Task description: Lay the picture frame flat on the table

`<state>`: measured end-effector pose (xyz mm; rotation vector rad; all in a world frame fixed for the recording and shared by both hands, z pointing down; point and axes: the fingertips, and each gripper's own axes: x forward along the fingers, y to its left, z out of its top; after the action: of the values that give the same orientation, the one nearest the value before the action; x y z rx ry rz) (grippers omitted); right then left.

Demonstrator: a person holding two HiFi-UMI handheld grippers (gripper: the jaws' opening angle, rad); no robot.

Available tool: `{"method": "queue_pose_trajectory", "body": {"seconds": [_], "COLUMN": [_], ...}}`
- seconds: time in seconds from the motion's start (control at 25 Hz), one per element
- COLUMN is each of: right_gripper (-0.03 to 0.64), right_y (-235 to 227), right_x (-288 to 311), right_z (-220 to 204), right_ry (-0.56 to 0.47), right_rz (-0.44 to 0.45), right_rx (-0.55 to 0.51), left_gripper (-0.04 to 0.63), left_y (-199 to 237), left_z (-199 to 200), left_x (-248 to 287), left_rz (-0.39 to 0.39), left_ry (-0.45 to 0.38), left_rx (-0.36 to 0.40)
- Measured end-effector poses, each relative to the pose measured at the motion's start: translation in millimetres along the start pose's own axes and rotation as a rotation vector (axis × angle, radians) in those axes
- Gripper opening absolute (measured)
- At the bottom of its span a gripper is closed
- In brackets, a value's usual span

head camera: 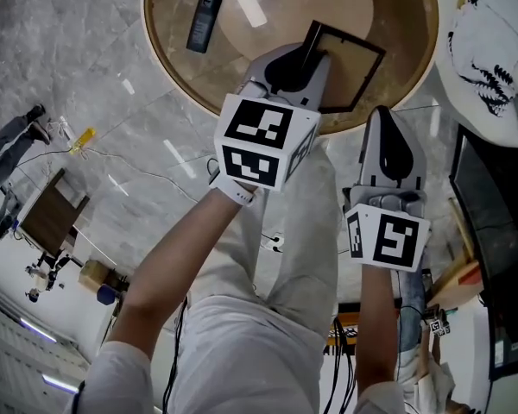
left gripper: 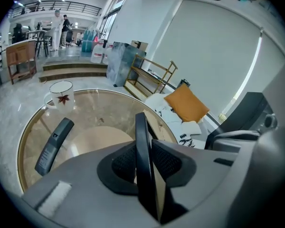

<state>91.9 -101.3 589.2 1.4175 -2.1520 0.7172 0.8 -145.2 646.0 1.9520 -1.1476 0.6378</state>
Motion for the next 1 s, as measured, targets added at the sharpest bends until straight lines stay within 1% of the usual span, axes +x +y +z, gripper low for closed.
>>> {"method": "queue_pose_trajectory", "body": {"seconds": [0.2,0.28,0.4,0.48,0.68,1.0], "right_gripper": [0.006,0.006,0.006,0.006,0.006,0.006], "right_y": [8.6,15.5,27.8,24.9,21.9,21.3], "right_x": [13.3,13.0,14.1,21.5,34.5,37.6], "right_z": [-3.8,-6.8,-10.7,-13.8,-21.2,-36.5], "right_ry": [0.001,0.007,0.023,0.022,0.015,0.041], "right_rz": [0.018,0.019,0.045,0.050,0.047,0.067], "right_rx": [-0.015,-0.022,-0.030,-0.025,-0.012,-0.035], "left_gripper": [0.119,0.131,0.144,0.152,0.161,0.166], "left_y": [23.6,32.0,44.9,51.8,68.1,86.4], "left_z": [1.2,-4.1,-16.8,-18.2,-19.5,-41.4], "left_x": [11.7,13.1,10.3,18.7,36.0,46.3], "left_rz": [0.035,0.038,0.051,0.065,0.071,0.122], "left_ry": [-0.006,-0.001,0.016,0.023,0.013,0.057], "left_rx": [0.036,0.030,0.008,0.021,0.059,0.072]}}
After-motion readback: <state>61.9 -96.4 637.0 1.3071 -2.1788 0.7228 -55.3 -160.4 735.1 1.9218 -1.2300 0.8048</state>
